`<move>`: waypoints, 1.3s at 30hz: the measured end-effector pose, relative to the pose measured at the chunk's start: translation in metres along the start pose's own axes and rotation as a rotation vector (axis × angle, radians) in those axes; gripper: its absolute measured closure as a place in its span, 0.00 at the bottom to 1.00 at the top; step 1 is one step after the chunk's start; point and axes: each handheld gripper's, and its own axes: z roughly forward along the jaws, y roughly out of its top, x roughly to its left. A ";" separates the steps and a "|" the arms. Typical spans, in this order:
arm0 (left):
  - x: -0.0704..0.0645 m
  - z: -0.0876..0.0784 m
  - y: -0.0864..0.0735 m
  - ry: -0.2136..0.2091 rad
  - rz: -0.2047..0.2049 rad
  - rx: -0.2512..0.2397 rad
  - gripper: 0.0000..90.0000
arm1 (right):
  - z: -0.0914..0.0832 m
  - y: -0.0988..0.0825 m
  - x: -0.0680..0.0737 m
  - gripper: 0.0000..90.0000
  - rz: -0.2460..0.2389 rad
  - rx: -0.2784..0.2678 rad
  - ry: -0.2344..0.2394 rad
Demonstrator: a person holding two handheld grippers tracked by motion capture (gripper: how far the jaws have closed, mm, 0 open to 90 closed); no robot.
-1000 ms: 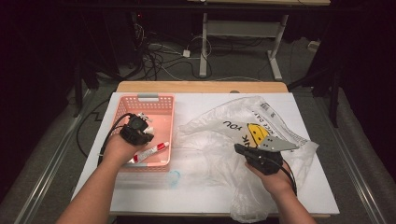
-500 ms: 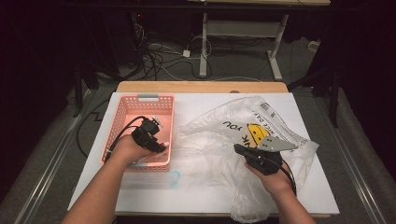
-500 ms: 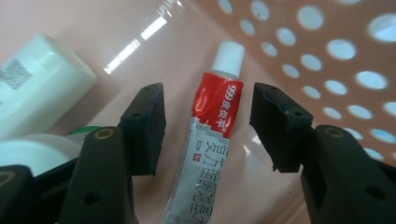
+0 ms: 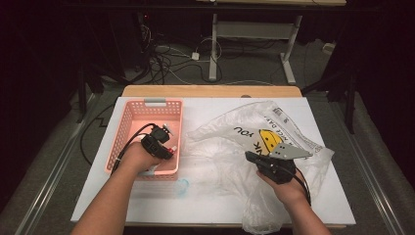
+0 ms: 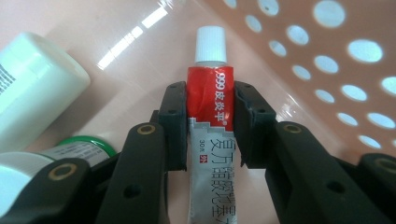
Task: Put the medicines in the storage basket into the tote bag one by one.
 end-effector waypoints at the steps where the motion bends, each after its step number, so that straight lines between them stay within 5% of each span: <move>1: 0.000 0.000 0.000 0.003 0.000 -0.005 0.74 | 0.000 0.000 0.000 1.00 -0.001 -0.001 0.001; 14: -0.001 -0.005 -0.001 0.040 0.004 -0.040 0.74 | -0.002 0.002 0.000 1.00 0.007 -0.021 0.001; 29: 0.001 -0.030 -0.009 0.049 -0.063 -0.184 0.74 | -0.009 0.004 -0.005 1.00 0.025 -0.062 0.014; 39: -0.006 -0.044 -0.016 0.045 -0.066 -0.314 0.74 | -0.009 0.005 -0.005 1.00 0.025 -0.069 0.013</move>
